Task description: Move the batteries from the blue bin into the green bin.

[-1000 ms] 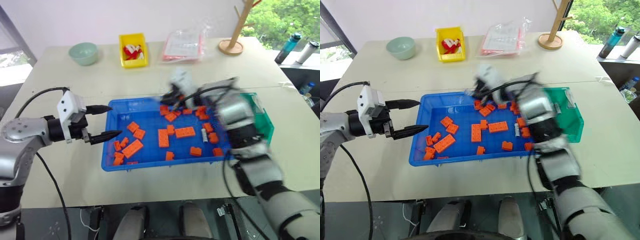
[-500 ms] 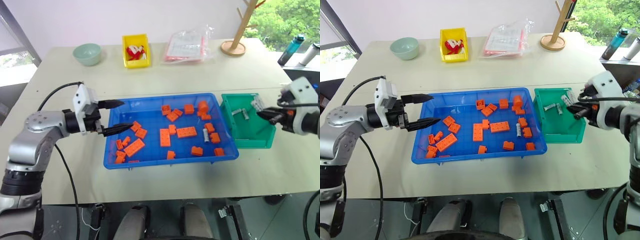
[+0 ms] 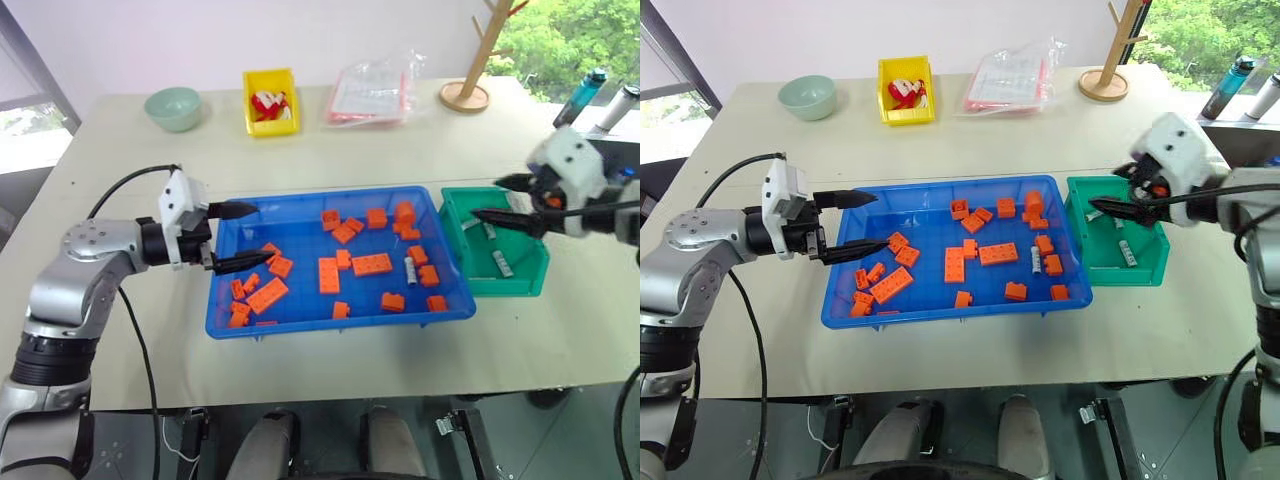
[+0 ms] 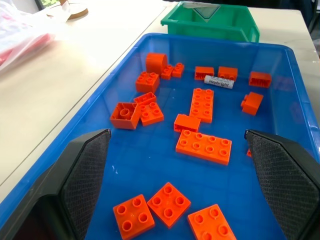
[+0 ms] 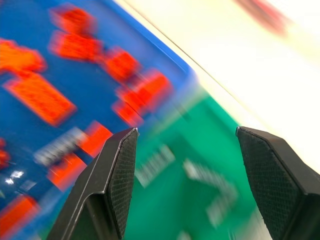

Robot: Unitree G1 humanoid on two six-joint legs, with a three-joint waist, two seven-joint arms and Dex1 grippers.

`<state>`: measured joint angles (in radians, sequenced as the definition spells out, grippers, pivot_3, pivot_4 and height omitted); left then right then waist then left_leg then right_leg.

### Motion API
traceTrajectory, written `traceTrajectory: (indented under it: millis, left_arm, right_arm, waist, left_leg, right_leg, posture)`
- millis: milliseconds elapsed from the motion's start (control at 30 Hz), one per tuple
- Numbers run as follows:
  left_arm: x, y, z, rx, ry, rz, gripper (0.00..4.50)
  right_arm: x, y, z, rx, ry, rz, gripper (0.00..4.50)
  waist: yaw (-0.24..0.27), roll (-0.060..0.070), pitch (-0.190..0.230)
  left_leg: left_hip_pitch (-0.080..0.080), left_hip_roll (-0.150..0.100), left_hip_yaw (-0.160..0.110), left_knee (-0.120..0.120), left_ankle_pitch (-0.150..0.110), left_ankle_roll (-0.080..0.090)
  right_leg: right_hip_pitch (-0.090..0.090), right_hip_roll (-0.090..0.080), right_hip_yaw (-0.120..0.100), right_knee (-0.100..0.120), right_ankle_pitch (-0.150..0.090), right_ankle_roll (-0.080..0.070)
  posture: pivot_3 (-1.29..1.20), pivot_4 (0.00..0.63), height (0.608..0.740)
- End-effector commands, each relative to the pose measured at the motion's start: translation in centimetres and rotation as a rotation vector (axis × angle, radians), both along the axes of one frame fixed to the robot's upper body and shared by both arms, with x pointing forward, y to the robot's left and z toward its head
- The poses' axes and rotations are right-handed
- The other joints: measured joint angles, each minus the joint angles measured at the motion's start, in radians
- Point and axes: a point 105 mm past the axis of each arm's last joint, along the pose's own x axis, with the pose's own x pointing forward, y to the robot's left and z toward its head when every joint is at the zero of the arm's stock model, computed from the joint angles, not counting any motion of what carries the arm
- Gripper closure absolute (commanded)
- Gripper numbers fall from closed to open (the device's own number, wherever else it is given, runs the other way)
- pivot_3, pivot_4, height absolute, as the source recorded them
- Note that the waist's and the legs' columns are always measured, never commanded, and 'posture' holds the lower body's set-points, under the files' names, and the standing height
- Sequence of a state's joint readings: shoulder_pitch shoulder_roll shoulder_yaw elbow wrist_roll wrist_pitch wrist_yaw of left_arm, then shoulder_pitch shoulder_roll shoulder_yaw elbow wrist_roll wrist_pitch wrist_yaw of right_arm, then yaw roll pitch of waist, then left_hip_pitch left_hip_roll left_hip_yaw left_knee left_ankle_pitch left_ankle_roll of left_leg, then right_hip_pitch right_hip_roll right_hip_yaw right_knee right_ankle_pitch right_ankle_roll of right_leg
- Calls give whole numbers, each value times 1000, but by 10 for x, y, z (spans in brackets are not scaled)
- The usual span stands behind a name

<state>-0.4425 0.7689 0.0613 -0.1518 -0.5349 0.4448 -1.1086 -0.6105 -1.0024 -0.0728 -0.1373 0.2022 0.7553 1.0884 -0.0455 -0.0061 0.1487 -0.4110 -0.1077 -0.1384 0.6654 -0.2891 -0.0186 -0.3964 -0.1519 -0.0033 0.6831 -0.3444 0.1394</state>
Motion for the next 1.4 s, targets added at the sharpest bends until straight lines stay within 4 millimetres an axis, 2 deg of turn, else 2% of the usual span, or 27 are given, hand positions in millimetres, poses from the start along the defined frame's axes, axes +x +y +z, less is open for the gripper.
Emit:
traceTrajectory:
  millis: [33, 200, 267, 333, 467, 533, 867, 1000, 1133, 1400]
  left_arm:
    - [-4, 0, 13, 5, -60, 3, 0]
    - [-12, 2, 13, 9, -59, 17, 0]
    - [-16, 4, 11, 6, -54, 36, 0]
    - [-18, 4, 10, 1, -51, 46, 0]
    - [-20, 1, 8, -20, -46, 61, 0]
    - [-20, -1, 6, -30, -42, 63, 0]
    - [-23, -15, -1, -54, -20, 5, 0]
    - [-25, -22, -6, -39, -2, -47, 0]
    - [-18, -27, -2, -34, -19, -64, 0]
    - [-16, -32, 1, -30, -19, -96, 0]
  right_arm:
    - [6, 16, -2, -20, 23, 56, 1302]
    - [3, 48, -4, 52, 101, 50, 1302]
    - [-9, 66, -11, 134, 184, -6, 1302]
    - [-19, 73, -20, 182, 260, -83, 1302]
    - [-36, 80, -36, 224, 347, -100, 1302]
    - [-41, 80, -41, 230, 369, -95, 1302]
    - [-24, 46, -61, 290, 404, -370, 1302]
    - [-25, 44, -68, 334, 448, -416, 1302]
    - [-30, 44, -74, 350, 492, -438, 1302]
    - [-40, 40, -81, 309, 523, -504, 1302]
  waist:
    - [4, 0, 0]
    - [2, 0, 0]
    - [1, 0, 0]
    - [1, 0, 0]
    - [15, -1, 0]
    - [26, -1, 0]
    - [26, -1, 0]
    - [26, -1, 0]
    - [32, -1, 0]
    - [29, -1, 0]
  left_leg:
    - [0, -1, 0, 0, 0, 0]
    - [0, -1, -2, 0, 0, 0]
    - [0, -1, -1, 0, 0, 0]
    - [0, 0, -2, 0, 0, 0]
    - [0, -2, -3, 1, 0, 0]
    - [0, -3, -4, 2, 0, 0]
    - [0, -2, -2, 1, 0, 0]
    - [1, -2, -2, 1, 0, 0]
    - [1, -2, -2, 2, 0, 0]
    - [1, -2, -2, 2, 0, 1]
  right_leg:
    - [0, 0, 0, 0, 0, 0]
    - [0, 0, 0, 0, 0, 0]
    - [0, 0, 0, 0, 0, 0]
    - [0, 0, 0, 0, 0, 0]
    - [1, -1, 0, 1, 0, 0]
    - [2, -1, 0, 0, 0, 0]
    - [2, -1, 0, 0, 0, 0]
    - [3, -1, 0, 0, 0, 0]
    - [5, -1, 0, 0, 0, 0]
    - [6, -1, 0, 0, 0, 0]
  posture:
    - [0, 150, 719]
    - [0, 150, 719]
    - [0, 150, 719]
    - [0, 150, 719]
    - [0, 150, 719]
    - [0, 150, 719]
    - [0, 150, 719]
    - [0, 150, 719]
    - [0, 150, 719]
    - [0, 150, 719]
